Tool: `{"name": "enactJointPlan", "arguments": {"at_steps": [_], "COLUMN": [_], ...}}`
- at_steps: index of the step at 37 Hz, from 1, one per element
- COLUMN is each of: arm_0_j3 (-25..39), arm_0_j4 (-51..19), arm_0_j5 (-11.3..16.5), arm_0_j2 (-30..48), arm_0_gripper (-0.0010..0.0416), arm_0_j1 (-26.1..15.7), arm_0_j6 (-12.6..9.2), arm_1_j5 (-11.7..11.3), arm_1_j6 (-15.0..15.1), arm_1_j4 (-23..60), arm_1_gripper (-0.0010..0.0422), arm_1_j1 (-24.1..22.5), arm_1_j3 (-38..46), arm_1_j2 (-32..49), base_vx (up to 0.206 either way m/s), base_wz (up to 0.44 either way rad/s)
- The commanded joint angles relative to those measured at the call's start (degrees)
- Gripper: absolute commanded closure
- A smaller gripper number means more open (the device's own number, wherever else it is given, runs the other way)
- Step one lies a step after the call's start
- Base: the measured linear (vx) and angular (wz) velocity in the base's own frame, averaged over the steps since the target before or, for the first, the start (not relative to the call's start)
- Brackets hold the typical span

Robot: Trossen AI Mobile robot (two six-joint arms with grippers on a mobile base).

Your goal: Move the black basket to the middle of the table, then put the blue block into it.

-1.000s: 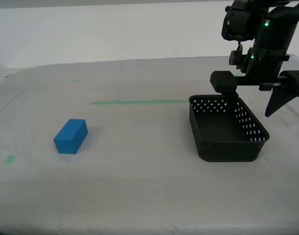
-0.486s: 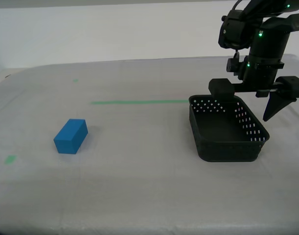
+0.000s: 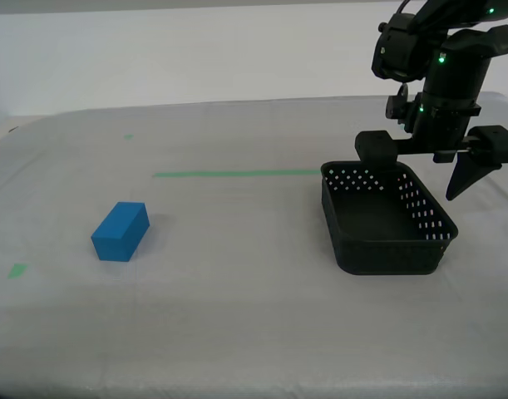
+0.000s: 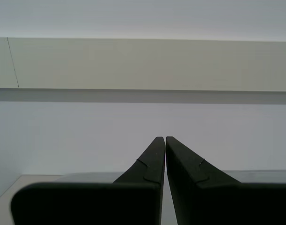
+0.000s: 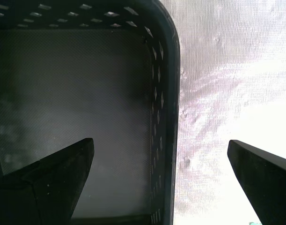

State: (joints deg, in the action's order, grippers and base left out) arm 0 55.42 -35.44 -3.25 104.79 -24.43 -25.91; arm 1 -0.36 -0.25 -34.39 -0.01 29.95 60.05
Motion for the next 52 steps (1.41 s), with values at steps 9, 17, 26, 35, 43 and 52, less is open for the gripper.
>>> {"name": "enactJointPlan", "arguments": {"at_steps": [9,17,26,35,43,52], "arm_0_j3": [0.1,0.0,0.0,0.0,0.0,0.0], "arm_0_j4": [0.8,1.1,1.1,1.2,1.6,2.1], "arm_0_j5": [1.3,1.3,1.3,1.8,1.8,1.9], "arm_0_j2": [4.4,4.4,4.4,4.4,4.4,4.4], "arm_0_gripper": [0.0005,0.0007,0.0008,0.0016,0.0052,0.0120], "arm_0_j1": [0.0,0.0,0.0,0.0,0.0,-0.1], "arm_0_j6": [0.2,0.2,0.4,0.9,0.9,0.9], "arm_1_j5": [0.0,0.0,0.0,0.0,0.0,0.0], "arm_1_j6": [0.1,0.1,0.1,0.1,0.1,0.1], "arm_1_j4": [-0.2,-0.2,-0.2,-0.2,-0.2,-0.2], "arm_1_gripper": [0.0412,0.0412,0.0412,0.0412,0.0412,0.0412], "arm_1_j1": [0.0,0.0,0.0,0.0,0.0,0.0], "arm_1_j3": [0.0,0.0,0.0,0.0,0.0,0.0], "arm_1_j2": [0.0,0.0,0.0,0.0,0.0,0.0], "base_vx": [0.000,0.000,0.000,0.000,0.000,0.000], "base_wz": [0.000,0.000,0.000,0.000,0.000,0.000]}}
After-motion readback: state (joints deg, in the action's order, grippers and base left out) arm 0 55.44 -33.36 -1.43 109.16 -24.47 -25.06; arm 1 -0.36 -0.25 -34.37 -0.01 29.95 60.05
